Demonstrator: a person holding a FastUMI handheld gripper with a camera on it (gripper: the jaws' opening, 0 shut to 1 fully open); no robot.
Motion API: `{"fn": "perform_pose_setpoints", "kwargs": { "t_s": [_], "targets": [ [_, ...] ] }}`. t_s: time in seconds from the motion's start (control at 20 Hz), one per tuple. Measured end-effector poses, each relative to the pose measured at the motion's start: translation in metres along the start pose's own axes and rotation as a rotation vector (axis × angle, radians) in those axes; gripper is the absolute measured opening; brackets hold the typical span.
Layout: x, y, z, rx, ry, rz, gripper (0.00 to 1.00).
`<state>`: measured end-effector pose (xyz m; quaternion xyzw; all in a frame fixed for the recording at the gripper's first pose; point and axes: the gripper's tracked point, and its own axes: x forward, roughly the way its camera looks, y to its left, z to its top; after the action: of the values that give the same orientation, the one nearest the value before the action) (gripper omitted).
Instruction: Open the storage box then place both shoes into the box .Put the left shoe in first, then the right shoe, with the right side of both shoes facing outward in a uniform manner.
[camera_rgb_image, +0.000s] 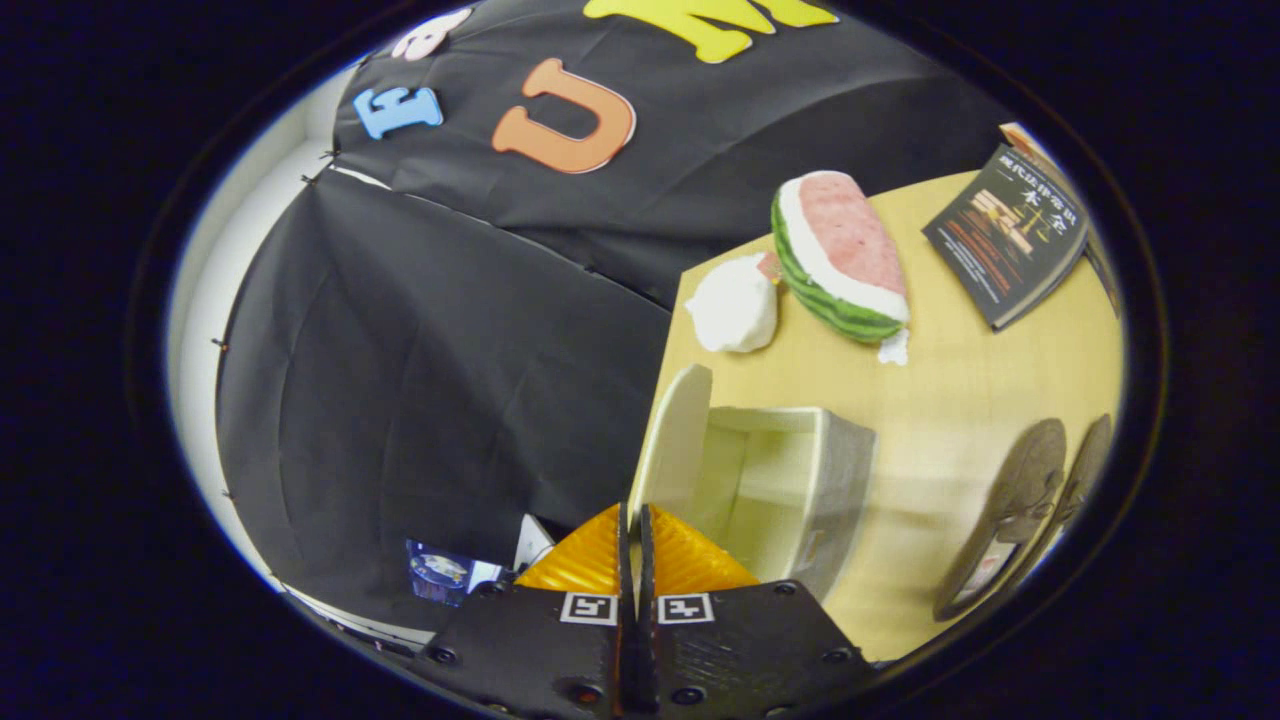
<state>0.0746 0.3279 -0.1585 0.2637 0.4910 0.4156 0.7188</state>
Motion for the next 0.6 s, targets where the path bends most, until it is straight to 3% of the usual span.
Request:
{"fn": "perform_pose_setpoints", "kwargs": {
  "t_s": [0.3,0.6],
  "targets": [
    [0.028,0.082,0.003,-0.033,0.006,0.069,0.00],
    [0.080,0.125,-0.009,-0.036,0.041,0.052,0.00]
  ]
}}
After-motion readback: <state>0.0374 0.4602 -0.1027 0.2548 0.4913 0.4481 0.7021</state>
